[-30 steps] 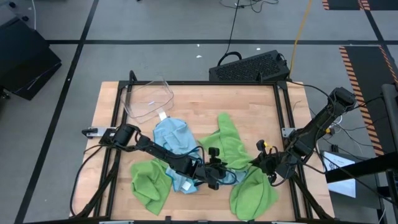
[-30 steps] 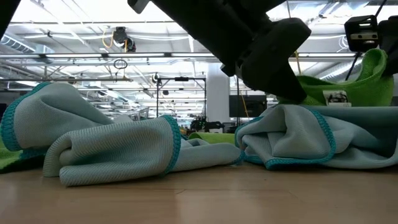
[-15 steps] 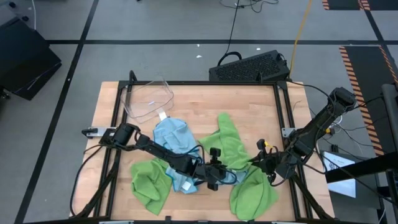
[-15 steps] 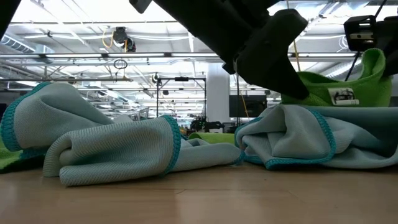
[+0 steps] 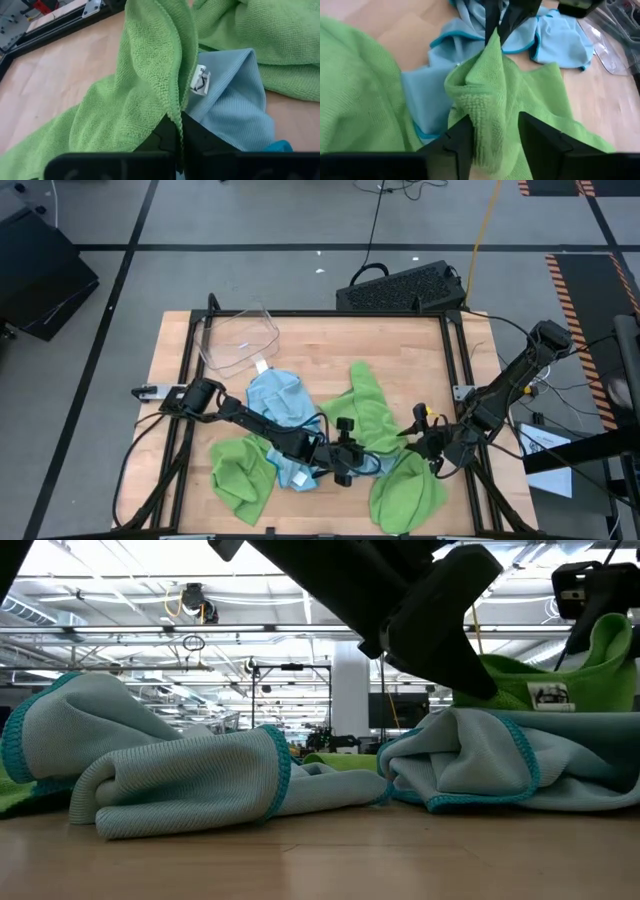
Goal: Fold microfiber towels
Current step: Fold the top right green microfiber cloth
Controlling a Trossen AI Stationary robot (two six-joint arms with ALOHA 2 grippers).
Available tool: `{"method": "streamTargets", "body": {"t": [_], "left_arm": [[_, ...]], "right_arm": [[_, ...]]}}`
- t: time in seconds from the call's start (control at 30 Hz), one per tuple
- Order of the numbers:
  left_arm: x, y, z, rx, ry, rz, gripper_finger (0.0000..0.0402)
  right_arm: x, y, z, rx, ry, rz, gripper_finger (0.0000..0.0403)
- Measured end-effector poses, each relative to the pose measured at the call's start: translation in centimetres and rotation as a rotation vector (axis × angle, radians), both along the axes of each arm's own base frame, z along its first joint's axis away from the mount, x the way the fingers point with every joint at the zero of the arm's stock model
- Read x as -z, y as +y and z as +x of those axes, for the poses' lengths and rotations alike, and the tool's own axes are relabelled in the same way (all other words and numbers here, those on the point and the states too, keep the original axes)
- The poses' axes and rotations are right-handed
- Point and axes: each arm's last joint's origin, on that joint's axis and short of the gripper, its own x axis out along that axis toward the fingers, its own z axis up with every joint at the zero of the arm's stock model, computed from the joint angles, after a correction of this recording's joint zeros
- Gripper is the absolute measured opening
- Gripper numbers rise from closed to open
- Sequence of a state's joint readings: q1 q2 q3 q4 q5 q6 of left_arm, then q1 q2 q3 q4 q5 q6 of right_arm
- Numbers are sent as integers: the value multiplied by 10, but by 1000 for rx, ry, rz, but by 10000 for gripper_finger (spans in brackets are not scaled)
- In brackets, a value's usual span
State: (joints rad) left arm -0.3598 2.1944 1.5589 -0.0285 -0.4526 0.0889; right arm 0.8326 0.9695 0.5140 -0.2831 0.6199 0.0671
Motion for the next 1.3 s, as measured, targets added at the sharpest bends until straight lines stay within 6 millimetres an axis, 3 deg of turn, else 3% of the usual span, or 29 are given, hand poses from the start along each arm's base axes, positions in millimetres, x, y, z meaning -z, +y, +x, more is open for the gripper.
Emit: {"method": "streamTargets", "body": {"t": [0.17, 0.3, 0.5, 0.73, 0.8, 0.93, 1.17, 1.3], "left_arm": [[0, 0, 0, 0, 0, -16, 11], [0, 1, 1, 25, 8, -27, 5], [0, 6, 2, 19, 8, -43, 5], [0, 6, 2, 28, 9, -38, 6], [0, 6, 3, 33, 10, -33, 4], [0, 7, 3, 30, 10, -34, 10], [0, 10, 4, 23, 10, -55, 6], [0, 12, 5, 19, 10, -61, 11]], "right_arm": [[-3, 4, 2, -35, -11, 63, 163], [-3, 5, 1, -66, 15, 95, 151], [-5, 9, 2, -105, 16, 152, 104], [-4, 9, 2, -119, 51, 200, 12], [-4, 10, 1, -106, 54, 217, 6], [-2, 10, 2, -50, 76, 274, 52], [14, 17, 6, 42, 177, 342, 194], [20, 22, 6, 29, 206, 346, 235]]}}
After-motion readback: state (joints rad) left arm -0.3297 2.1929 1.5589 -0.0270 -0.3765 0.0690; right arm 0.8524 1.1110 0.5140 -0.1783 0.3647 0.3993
